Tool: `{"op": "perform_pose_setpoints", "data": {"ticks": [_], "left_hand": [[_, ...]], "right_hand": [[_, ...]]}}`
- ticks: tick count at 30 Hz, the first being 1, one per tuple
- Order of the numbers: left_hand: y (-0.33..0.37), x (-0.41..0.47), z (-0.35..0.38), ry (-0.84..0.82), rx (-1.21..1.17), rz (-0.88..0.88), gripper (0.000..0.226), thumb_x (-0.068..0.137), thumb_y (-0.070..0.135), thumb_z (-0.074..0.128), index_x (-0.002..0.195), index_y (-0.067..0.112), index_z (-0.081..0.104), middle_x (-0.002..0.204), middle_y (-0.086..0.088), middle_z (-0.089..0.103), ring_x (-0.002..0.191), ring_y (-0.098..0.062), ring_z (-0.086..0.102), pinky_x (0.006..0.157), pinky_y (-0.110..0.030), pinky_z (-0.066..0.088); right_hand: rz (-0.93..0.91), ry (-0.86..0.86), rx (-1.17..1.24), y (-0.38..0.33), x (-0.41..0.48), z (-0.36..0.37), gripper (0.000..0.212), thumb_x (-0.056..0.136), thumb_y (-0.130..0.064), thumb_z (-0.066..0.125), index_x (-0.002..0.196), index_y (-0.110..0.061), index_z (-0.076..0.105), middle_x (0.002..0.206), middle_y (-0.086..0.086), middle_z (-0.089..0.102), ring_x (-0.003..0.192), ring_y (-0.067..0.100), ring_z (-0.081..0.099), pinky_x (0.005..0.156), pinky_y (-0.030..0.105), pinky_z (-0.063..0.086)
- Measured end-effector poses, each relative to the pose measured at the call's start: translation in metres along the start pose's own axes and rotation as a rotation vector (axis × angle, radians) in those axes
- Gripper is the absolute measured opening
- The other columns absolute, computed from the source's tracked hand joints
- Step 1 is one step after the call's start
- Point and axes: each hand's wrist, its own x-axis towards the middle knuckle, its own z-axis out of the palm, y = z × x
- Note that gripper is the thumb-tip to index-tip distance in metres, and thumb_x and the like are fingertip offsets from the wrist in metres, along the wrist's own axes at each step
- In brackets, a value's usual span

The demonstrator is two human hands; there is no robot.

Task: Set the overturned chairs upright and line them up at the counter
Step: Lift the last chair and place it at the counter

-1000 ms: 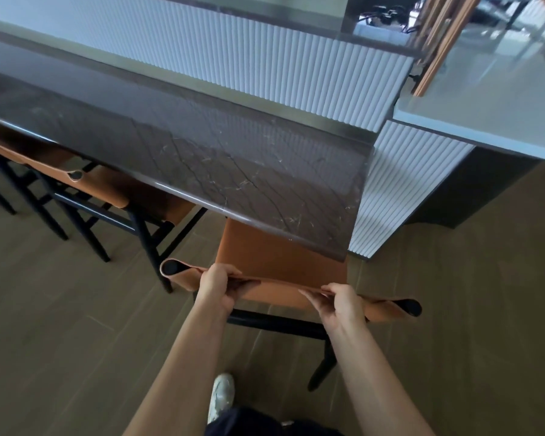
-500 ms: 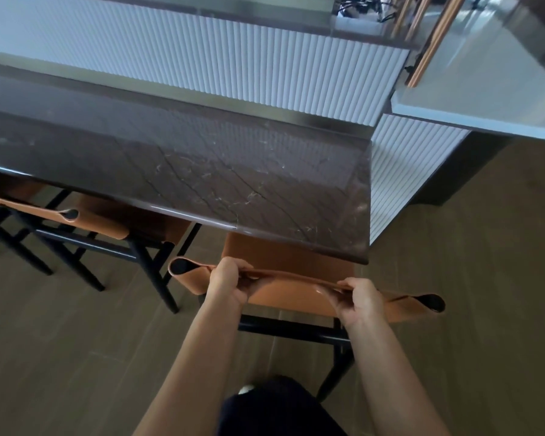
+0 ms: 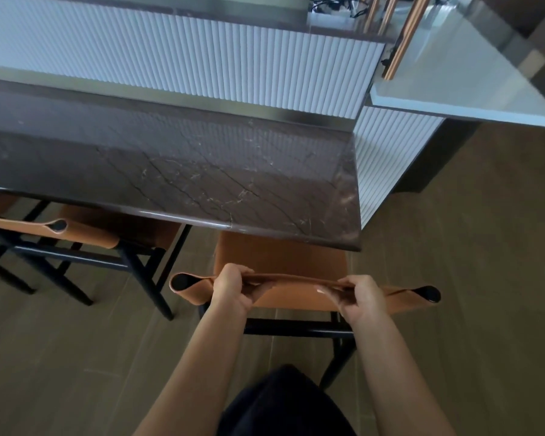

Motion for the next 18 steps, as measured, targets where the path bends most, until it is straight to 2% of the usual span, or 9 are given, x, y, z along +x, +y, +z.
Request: {"op": "perform_pose_setpoints", "data": {"ticks": [4,7,9,13,15,18], "left_hand": [[-0.007,-0.006,-0.009,-0.009,-0.002,-0.007,0.019,0.085,-0.013,0.042,0.098,-0.002,0.049,0.100,-0.024,0.050,0.094,-0.049,0.055,0.049,-0.047,0.054],[-0.014,-0.009,-0.015,-0.021,0.000,0.006,0.018,0.084,-0.015,0.038,0.089,-0.003,0.049,0.095,-0.022,0.051,0.093,-0.047,0.055,0.054,-0.046,0.052],[-0.018,-0.013,-0.021,-0.024,0.031,0.027,0.019,0.083,-0.017,0.036,0.083,-0.003,0.048,0.089,-0.020,0.052,0.082,-0.043,0.056,0.053,-0.046,0.053],[-0.023,-0.015,-0.035,-0.006,0.122,0.060,0.017,0.081,-0.016,0.035,0.081,-0.003,0.046,0.077,-0.017,0.053,0.066,-0.036,0.057,0.051,-0.042,0.058],[-0.022,-0.014,-0.041,-0.006,0.143,0.072,0.018,0.081,-0.017,0.035,0.080,-0.003,0.045,0.075,-0.016,0.052,0.064,-0.035,0.057,0.045,-0.039,0.057],[-0.014,-0.011,-0.051,-0.020,0.142,0.101,0.020,0.083,-0.018,0.033,0.081,-0.002,0.045,0.081,-0.017,0.051,0.071,-0.039,0.056,0.039,-0.041,0.054]], "right_hand": [[0.002,0.013,-0.001,0.007,-0.004,-0.008,0.015,0.087,0.015,0.042,0.094,0.004,0.050,0.100,0.029,0.055,0.083,0.048,0.060,0.047,0.053,0.054],[0.004,0.026,0.004,0.013,-0.004,-0.015,0.019,0.086,0.017,0.040,0.097,0.004,0.049,0.103,0.029,0.053,0.086,0.050,0.058,0.051,0.055,0.053],[0.008,0.034,-0.011,0.018,-0.007,-0.020,0.018,0.087,0.017,0.039,0.097,0.004,0.048,0.104,0.029,0.052,0.086,0.049,0.057,0.053,0.055,0.053],[0.023,0.021,-0.045,0.024,-0.017,-0.028,0.020,0.087,0.018,0.038,0.097,0.004,0.049,0.103,0.030,0.053,0.087,0.047,0.060,0.045,0.051,0.056],[0.038,-0.010,-0.039,0.031,-0.022,-0.027,0.021,0.087,0.019,0.037,0.094,0.004,0.050,0.101,0.031,0.054,0.086,0.047,0.061,0.045,0.050,0.056],[0.040,-0.059,-0.024,0.045,-0.026,-0.023,0.023,0.087,0.020,0.035,0.089,0.003,0.050,0.094,0.028,0.057,0.082,0.046,0.060,0.046,0.049,0.057]]}}
